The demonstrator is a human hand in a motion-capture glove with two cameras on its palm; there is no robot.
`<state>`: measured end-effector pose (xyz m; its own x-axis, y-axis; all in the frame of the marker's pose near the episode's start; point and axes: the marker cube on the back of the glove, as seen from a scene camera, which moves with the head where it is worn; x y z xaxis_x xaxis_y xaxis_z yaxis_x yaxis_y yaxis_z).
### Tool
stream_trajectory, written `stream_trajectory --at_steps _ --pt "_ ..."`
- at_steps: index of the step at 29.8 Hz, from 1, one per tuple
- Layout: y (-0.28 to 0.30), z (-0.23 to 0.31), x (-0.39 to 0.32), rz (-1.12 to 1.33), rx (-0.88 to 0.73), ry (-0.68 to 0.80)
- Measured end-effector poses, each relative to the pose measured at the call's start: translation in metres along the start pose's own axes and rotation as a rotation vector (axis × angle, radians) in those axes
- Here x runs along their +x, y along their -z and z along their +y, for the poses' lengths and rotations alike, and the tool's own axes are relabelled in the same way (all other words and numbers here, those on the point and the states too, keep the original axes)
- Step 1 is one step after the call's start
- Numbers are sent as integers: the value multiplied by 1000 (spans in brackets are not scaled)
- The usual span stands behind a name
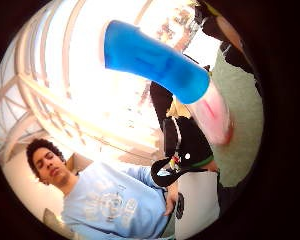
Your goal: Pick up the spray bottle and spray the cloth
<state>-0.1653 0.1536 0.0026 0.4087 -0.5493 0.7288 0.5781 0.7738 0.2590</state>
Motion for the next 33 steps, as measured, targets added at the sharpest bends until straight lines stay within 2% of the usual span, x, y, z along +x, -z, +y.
stream_trajectory --at_steps 8,18,26,33 --pt "76 77 -3 239 -14 -40" --pt "141 183 21 524 -17 -185" --pt "158 233 36 513 8 -246" --pt "162 256 42 530 -6 -276"
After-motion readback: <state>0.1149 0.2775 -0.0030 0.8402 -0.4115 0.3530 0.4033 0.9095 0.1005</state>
